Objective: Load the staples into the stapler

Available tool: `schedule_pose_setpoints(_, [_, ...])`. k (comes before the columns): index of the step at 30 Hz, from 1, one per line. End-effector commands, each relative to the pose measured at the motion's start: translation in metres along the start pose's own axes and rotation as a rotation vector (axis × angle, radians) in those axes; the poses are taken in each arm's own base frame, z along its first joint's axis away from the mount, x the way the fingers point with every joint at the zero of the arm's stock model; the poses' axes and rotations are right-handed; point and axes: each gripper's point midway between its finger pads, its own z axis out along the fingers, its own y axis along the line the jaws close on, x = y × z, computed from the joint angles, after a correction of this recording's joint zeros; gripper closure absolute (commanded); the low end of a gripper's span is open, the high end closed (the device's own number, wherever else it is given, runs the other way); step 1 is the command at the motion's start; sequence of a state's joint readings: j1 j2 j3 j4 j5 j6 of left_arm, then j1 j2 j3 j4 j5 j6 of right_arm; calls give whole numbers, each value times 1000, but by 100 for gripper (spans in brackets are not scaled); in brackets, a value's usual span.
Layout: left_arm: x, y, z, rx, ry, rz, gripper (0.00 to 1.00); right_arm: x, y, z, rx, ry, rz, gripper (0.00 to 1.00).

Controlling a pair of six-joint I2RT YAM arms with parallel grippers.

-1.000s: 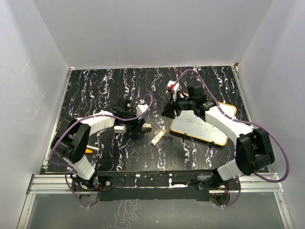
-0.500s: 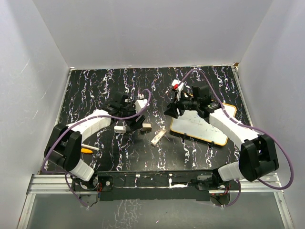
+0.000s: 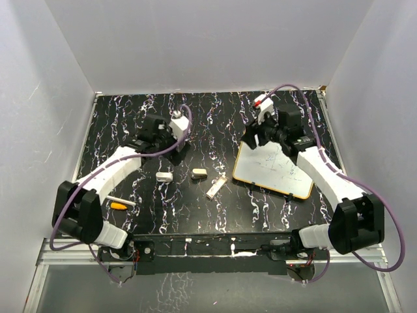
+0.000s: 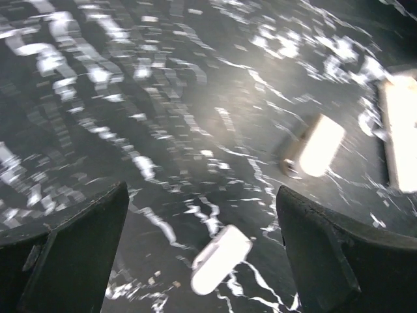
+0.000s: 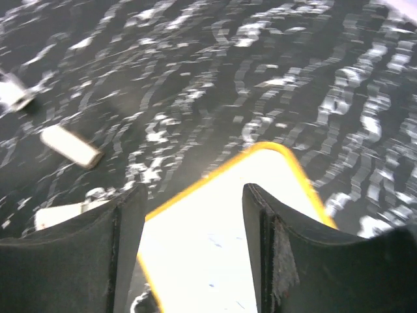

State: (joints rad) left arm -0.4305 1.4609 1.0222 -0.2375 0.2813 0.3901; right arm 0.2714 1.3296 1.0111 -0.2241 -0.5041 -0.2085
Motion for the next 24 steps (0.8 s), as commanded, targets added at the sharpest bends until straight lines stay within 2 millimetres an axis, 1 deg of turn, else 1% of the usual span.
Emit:
schedule_pose_setpoints(1, [-33, 73, -61, -332, -109, -173, 3, -48, -62, -49, 363, -56, 13, 35])
schedule_pose_setpoints(2, [-34, 81, -70, -367, -128, -209, 3, -51, -68, -57, 401, -54, 18, 33])
schedule_pose_setpoints(3, [-36, 85, -75, -379, -144, -232, 3, -52, -71, -63, 427, -51, 20, 30])
schedule_pose_setpoints(4, [-40, 82, -75, -356, -161, -232, 3, -53, -72, -68, 439, -52, 19, 28])
schedule_pose_setpoints(5, [-43, 75, -72, -309, -174, -211, 3, -52, -70, -70, 439, -53, 16, 27])
schedule_pose_setpoints(6, [-45, 62, -65, -226, -189, -193, 3, -51, -68, -72, 433, -56, 12, 27])
schedule_pose_setpoints(8, [-42, 36, -48, -73, -185, -199, 3, -50, -62, -71, 408, -75, 4, 26])
schedule_pose_setpoints(10, [-31, 12, -26, 56, -125, -214, 4, -47, -56, -70, 375, -81, 7, 26])
schedule_pose_setpoints(12, [-19, -6, -7, 157, -76, -230, 8, -45, -53, -70, 351, -87, 8, 26])
schedule_pose_setpoints(14, [-12, -18, 5, 225, -64, -248, 11, -43, -52, -73, 348, -92, 9, 25])
schedule_pose_setpoints(16, [-5, -29, 16, 281, -44, -252, 17, -42, -51, -75, 346, -96, 7, 25])
schedule_pose_setpoints(19, [3, -41, 29, 357, -8, -263, 24, -38, -49, -75, 335, -96, 4, 25])
schedule_pose_setpoints(24, [13, -48, 46, 396, 46, -281, 31, -34, -48, -74, 319, -93, 8, 25])
